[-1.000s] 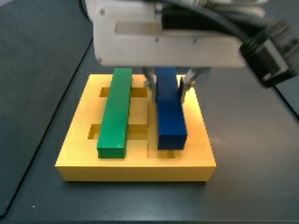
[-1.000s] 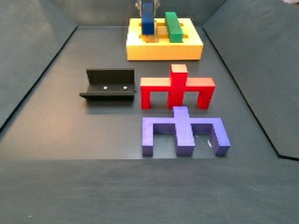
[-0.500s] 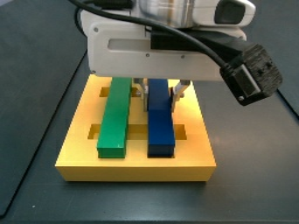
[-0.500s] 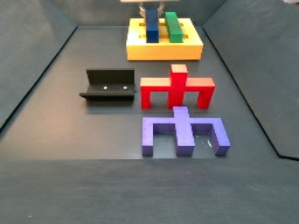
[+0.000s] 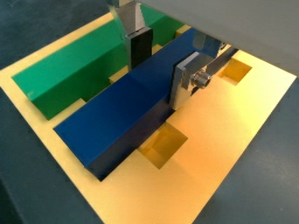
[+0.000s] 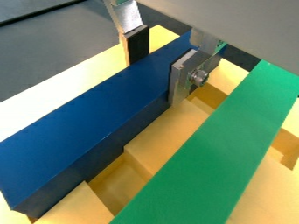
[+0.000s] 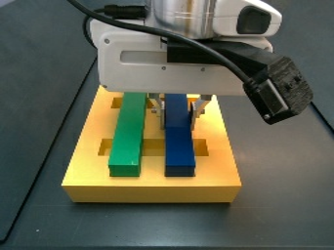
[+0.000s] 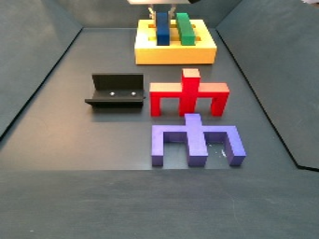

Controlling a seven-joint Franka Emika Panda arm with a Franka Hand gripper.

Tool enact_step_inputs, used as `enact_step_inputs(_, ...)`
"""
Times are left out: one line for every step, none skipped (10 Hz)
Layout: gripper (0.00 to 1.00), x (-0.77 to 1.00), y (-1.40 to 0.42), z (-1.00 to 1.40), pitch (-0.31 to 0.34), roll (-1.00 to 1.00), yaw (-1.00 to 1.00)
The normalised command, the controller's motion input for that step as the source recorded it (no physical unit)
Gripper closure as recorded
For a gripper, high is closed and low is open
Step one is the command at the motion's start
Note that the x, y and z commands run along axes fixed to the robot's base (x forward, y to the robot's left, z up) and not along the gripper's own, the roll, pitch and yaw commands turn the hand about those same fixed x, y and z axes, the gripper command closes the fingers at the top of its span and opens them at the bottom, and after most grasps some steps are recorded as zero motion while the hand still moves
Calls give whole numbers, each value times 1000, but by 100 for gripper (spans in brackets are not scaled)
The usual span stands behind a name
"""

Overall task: Pick up the blue object. Move up. Move to above the board. Insert the blue object.
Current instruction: Insert the blue object.

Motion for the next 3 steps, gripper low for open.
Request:
enact_step_inputs(100, 0, 0, -374, -36, -13, 0)
enact_step_inputs(100, 0, 0, -220, 0, 6, 0)
enact_step_inputs(100, 0, 0, 0, 0, 0, 0)
